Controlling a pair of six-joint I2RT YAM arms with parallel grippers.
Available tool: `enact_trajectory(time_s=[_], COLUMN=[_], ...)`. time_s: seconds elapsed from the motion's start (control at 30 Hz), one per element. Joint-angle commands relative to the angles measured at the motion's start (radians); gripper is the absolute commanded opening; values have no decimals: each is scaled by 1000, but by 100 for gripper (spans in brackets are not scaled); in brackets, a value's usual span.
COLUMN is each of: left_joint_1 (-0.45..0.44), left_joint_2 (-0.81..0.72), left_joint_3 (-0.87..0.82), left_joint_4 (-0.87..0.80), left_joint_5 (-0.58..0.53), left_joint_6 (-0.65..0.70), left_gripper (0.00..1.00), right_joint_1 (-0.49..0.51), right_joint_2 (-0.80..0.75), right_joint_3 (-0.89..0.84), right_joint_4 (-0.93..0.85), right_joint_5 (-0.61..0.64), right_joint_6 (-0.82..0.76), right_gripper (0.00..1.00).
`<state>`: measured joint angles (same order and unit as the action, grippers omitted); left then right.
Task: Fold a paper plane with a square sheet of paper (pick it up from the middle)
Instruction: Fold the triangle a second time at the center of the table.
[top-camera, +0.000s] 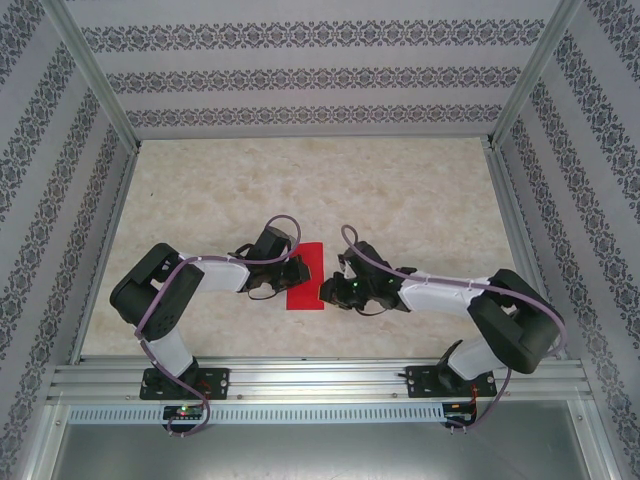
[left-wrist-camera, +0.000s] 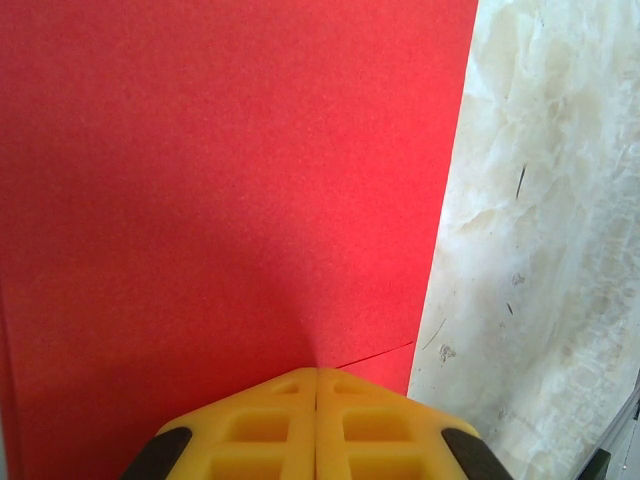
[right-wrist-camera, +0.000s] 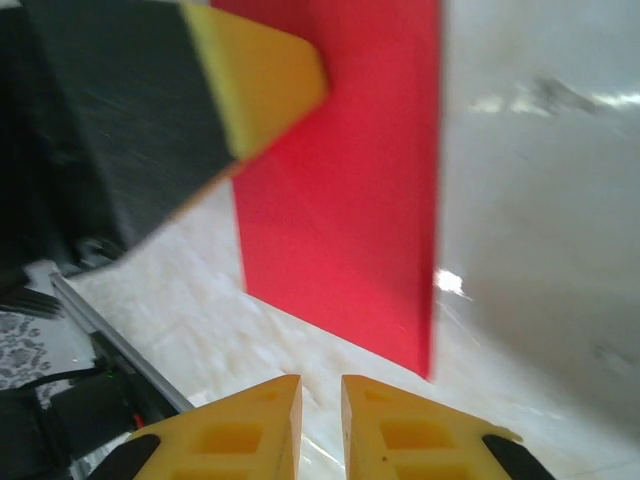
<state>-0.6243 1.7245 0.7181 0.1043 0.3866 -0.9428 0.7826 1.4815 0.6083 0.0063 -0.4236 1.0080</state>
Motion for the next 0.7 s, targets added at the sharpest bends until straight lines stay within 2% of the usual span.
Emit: enact_trajectory(time_s=[0.0, 0.23, 0.47, 0.57, 0.67], left_joint_1=[-4, -4, -4, -4, -4], left_joint_2=[37, 1, -130, -188, -192], left_joint_3=[4, 28, 104, 99, 77], left_joint_4=[-78, -100, -241, -285, -280], left_joint_5=[-41, -19, -22, -54, -47], left_joint_6=[25, 30, 99, 108, 105], left_gripper=[8, 11, 22, 30, 29], right_joint_1=[-4, 3, 5, 4, 5], right_joint_2=[77, 202, 216, 215, 211], right_joint_3=[61, 60, 11, 31, 51], right_joint_4=[43, 32, 54, 42, 28], right_joint_5=[-10, 17, 17, 15, 19], right_joint_6=[-11, -23, -22, -31, -35], right_gripper=[19, 18, 18, 18, 18])
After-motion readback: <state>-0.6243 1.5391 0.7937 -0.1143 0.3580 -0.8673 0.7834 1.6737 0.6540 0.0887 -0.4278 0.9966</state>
